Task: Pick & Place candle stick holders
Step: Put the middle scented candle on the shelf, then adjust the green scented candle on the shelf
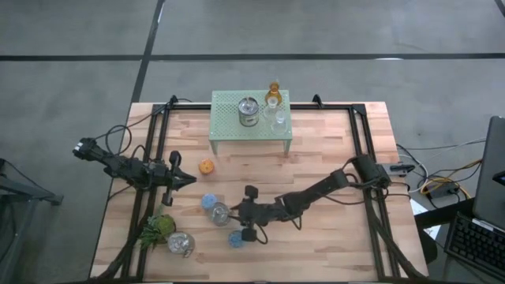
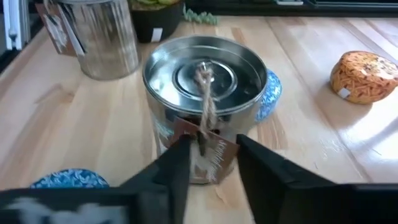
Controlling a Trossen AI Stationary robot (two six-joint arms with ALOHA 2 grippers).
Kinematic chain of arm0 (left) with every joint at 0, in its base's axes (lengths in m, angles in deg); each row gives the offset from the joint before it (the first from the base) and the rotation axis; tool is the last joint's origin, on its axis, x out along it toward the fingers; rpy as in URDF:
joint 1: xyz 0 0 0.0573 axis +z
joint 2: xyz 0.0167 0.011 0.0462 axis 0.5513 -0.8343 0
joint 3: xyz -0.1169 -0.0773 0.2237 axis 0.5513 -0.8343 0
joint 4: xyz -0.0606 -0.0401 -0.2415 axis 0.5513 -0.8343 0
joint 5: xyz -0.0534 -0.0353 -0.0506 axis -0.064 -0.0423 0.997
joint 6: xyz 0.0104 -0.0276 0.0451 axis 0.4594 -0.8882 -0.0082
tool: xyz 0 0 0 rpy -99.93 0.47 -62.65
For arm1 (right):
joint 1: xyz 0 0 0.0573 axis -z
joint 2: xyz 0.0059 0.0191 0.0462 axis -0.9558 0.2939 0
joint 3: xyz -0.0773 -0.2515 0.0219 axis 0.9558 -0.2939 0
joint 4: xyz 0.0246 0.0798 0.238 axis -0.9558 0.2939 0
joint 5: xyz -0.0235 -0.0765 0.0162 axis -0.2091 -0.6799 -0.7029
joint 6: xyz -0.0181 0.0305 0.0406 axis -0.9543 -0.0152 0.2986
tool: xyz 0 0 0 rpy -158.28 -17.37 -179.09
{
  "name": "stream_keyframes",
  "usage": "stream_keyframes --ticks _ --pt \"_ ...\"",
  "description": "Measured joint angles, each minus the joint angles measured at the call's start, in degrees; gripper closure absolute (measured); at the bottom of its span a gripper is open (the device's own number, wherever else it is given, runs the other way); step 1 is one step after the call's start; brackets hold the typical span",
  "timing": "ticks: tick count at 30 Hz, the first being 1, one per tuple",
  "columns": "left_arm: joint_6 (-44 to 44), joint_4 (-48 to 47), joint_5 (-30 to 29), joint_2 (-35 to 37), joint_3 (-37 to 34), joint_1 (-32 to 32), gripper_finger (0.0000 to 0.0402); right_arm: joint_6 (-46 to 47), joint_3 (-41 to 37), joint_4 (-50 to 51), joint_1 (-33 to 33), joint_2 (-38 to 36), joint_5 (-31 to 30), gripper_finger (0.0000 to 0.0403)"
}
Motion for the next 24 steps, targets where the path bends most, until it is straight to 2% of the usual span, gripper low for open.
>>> stream_keyframes --ticks 4,6,11,13,17,20,24 --pt "0.00 0.00 -0.01 0.00 0.00 0.01 0.0371 -2.07 -0.05 1.55 0.05 -0.51 0.24 0.0364" --pt "0.01 0.00 0.00 0.00 -0.01 0.01 0.0371 -2.83 -0.11 2.97 0.08 -1.42 0.38 0.0386" --pt "0.00 -0.02 -0.01 0.00 -0.01 0.02 0.0371 -3.25 -3.39 3.26 0.96 -5.89 0.77 0.0394" --pt "0.01 -0.02 -0.01 0.00 -0.01 0.00 0.0371 -2.86 -6.33 1.49 1.57 -8.57 3.58 0.0395" --pt "0.00 0.00 0.00 0.00 0.00 0.00 0.0371 -2.09 -16.11 -10.63 2.22 -14.46 10.93 0.0395" --pt "0.02 0.00 0.00 -0.07 -0.01 0.00 0.0371 -1.66 -24.22 -17.59 2.14 -19.41 11.81 0.0395" --pt "0.00 0.01 -0.01 -0.21 -0.01 0.01 0.0371 -0.72 -32.80 -21.67 1.91 -26.74 11.73 0.0395"
